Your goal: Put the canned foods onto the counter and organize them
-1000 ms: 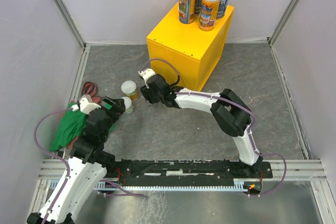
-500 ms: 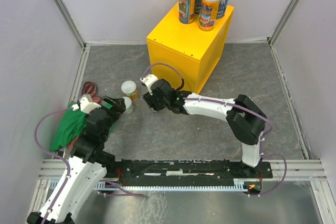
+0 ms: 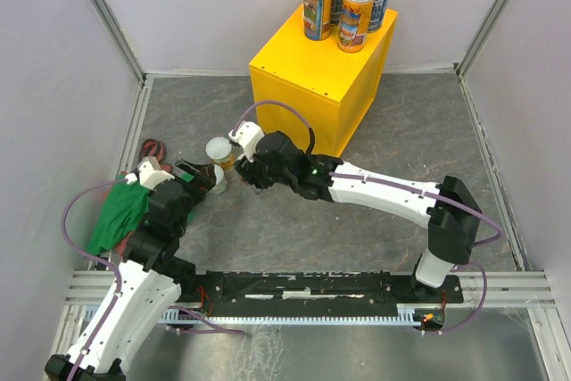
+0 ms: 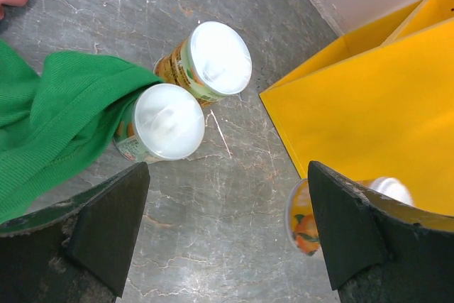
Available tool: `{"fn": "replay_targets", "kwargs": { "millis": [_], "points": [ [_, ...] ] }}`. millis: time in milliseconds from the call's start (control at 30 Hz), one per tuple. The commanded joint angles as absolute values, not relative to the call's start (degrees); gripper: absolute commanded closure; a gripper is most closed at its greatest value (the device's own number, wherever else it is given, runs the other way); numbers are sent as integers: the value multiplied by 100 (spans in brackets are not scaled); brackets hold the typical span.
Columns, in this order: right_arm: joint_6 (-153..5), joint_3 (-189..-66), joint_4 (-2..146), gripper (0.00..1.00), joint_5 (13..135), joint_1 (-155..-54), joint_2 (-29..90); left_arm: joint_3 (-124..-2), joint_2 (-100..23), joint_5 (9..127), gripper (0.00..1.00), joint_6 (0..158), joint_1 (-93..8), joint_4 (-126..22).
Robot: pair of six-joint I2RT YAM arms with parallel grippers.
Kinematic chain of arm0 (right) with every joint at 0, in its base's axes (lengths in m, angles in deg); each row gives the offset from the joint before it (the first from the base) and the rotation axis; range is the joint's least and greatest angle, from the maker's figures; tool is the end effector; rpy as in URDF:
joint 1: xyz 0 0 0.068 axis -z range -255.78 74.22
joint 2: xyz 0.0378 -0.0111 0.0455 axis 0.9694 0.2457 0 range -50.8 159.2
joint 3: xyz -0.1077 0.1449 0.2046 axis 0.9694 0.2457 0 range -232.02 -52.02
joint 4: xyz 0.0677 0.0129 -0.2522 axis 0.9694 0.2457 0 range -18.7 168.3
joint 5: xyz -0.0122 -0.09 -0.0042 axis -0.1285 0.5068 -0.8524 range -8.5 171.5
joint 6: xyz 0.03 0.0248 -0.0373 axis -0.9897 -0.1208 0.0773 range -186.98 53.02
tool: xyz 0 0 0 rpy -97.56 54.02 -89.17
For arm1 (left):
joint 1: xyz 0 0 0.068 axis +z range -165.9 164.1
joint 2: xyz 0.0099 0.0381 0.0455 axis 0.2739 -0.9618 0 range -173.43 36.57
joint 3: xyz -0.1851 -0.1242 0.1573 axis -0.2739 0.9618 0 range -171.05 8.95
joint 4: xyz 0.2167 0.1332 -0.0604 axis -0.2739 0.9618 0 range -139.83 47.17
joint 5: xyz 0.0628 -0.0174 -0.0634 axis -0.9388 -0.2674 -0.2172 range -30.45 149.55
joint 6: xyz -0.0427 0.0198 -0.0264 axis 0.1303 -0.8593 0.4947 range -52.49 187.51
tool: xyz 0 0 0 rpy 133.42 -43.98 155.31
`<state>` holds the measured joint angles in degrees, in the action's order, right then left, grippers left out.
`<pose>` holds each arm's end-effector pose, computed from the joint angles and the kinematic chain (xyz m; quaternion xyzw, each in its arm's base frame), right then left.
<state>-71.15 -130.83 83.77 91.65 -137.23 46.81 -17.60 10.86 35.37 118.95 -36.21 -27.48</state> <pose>0.1964 0.3478 0.2964 -0.3781 0.7826 0.1998 0.4523 0.1225 -0.0298 0.2526 -0.3305 0.7471 -0.1822 0.5473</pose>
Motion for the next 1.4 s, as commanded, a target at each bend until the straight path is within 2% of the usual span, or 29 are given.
{"fn": "replay_targets", "kwargs": {
  "millis": [0,467,767,1033,1367],
  "points": [
    [-6928,-13937,8313,77,9209,-13780,4197,-1740,1129,3555,2,11905,-3567,-2995],
    [-6806,-16808,10210,77,9444,-13815,4572,-1542,1416,3558,2,12156,-3568,-2917],
    [-6479,-18399,10787,77,9908,-13795,5070,-1432,1551,3583,3,12274,-3565,-2961],
    [-6387,-19025,10853,77,10294,-13551,5315,-1442,1592,3601,3,12229,-3572,-2945],
    [-6732,-19403,11025,77,10237,-12714,5505,-1534,1558,3617,3,12041,-3567,-2900]
  ]
}}
